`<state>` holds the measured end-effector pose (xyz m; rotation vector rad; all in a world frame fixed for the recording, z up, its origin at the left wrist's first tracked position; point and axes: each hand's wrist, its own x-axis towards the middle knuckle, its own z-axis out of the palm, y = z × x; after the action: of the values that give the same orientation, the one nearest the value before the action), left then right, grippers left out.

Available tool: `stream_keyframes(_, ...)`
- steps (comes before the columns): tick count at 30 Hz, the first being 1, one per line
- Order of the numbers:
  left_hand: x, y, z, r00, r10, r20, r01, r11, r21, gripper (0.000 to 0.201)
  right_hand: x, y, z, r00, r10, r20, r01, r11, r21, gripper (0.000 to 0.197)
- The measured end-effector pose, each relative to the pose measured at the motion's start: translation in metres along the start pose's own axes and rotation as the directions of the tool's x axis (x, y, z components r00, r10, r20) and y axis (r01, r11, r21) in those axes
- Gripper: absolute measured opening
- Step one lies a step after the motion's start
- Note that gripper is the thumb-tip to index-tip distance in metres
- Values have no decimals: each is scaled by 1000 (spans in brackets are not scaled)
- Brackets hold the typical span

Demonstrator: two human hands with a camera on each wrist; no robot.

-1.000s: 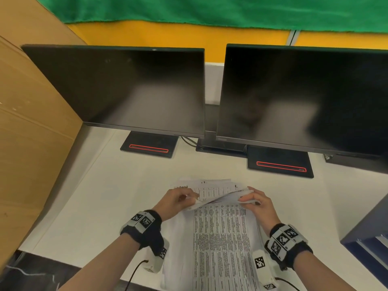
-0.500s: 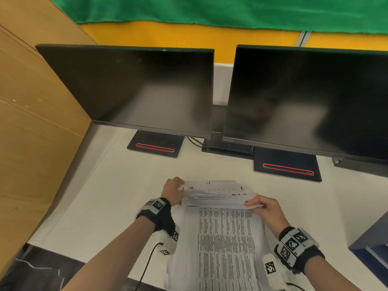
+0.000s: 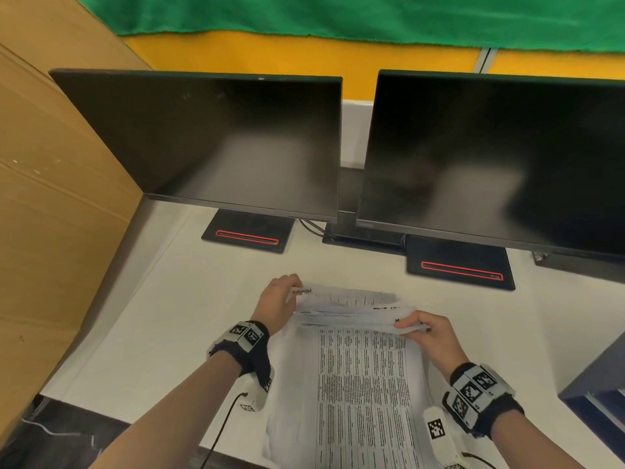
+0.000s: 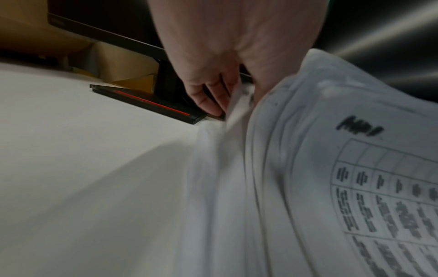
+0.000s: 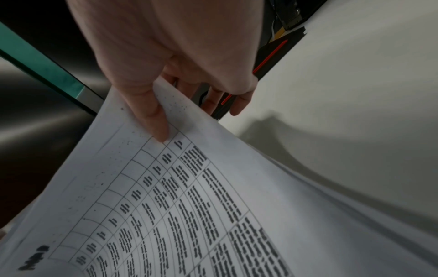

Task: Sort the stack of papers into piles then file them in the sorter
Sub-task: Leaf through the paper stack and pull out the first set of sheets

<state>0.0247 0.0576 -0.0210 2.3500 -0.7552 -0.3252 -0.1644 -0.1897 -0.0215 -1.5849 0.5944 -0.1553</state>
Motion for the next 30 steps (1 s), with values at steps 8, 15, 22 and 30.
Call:
stream_keyframes(8, 3, 8, -18, 989, -108, 97, 132, 947, -294, 27, 7, 3, -2, 1000, 15, 25, -13, 999, -52, 15)
stream_keyframes(15, 6, 68, -101, 905, 65, -421, -232, 904, -360, 11, 16, 9, 6, 997, 70, 22, -67, 992, -107, 14)
stream_keyframes(22, -4, 72, -211, 836, 32, -547, -278, 886, -372, 17, 18, 1, 9, 981, 190, 32, -187, 978, -89, 28)
stream_keyframes(30, -10, 33, -127, 948, -135, -289, -41, 847, -530, 20, 13, -8, 10, 945, 321, 66, -326, 941, 94, 16)
